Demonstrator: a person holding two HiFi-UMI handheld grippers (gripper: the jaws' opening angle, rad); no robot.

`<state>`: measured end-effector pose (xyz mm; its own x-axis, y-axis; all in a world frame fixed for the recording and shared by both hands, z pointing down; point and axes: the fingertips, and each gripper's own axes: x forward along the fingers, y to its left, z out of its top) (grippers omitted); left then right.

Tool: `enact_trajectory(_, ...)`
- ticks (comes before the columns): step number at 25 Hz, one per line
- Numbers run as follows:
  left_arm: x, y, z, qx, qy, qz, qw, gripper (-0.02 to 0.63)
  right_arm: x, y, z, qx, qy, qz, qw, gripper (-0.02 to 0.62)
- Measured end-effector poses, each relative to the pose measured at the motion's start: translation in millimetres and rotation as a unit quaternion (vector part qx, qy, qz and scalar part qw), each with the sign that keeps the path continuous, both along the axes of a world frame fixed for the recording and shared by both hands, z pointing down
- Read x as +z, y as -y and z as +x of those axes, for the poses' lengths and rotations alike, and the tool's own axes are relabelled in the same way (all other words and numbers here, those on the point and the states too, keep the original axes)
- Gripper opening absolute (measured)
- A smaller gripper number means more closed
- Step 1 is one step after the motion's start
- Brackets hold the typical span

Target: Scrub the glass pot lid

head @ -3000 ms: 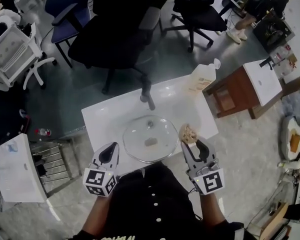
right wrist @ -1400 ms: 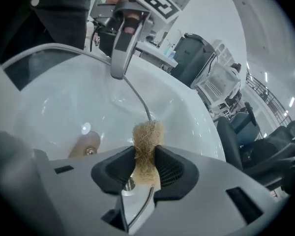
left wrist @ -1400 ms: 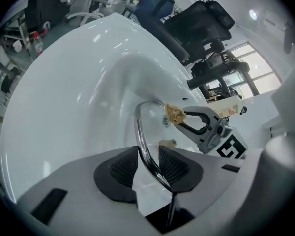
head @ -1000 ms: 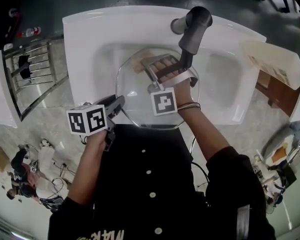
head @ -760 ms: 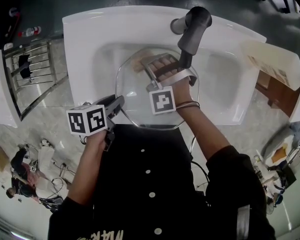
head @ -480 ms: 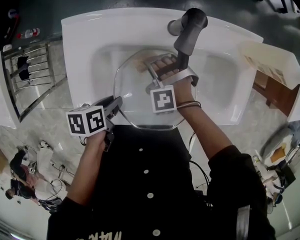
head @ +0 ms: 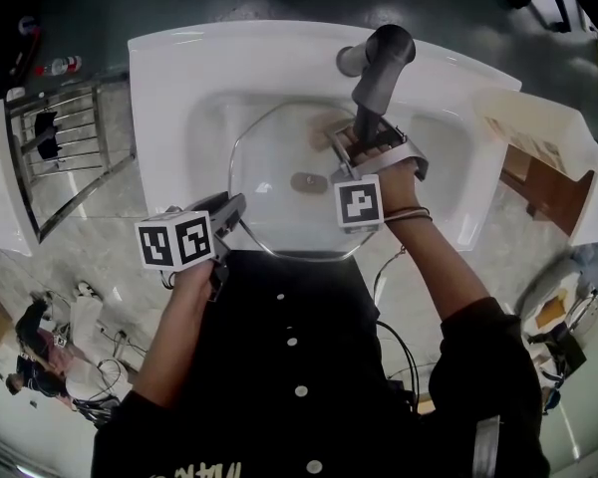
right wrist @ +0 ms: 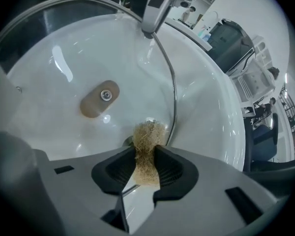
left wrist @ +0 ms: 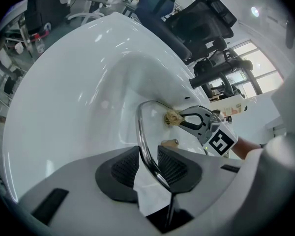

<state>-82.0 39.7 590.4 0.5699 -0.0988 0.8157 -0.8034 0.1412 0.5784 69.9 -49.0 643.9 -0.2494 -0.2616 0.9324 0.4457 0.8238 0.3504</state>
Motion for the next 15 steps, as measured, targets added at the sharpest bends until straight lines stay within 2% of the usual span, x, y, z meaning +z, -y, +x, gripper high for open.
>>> enact_trajectory(1,0.2,0.0,0.4,0.000,-0.001,-0.001,1.0000,0.137,0.9,-1.0,8.5,-0.009,-0.024,-0.004,1.000,0.132)
enact_trajectory(3,0.1,0.3,0.1,0.001,0.000,-0.002,1.0000,0.137,-1.5,-2.4,16.3,-0.018,-0.042,-0.011,0.999,0.132)
enact_trajectory(10,1.3,-0.8,0.4,-0.004,-0.008,-0.005,0.9999,0.135,-6.0,-16.5,27.5,-0.044,-0.037,-0.031,0.998,0.132)
enact_trajectory(14,1.3,0.2,0.7,-0.002,-0.008,-0.002,1.0000,0.135,-6.0,-16.0,28.3,-0.046,-0.033,-0.024,0.998,0.132)
enact_trajectory(15,1.0,0.2,1.3,-0.002,-0.009,-0.003,1.0000,0.137,-8.1,-12.7,23.1,-0.039,-0.019,-0.014,0.999,0.132)
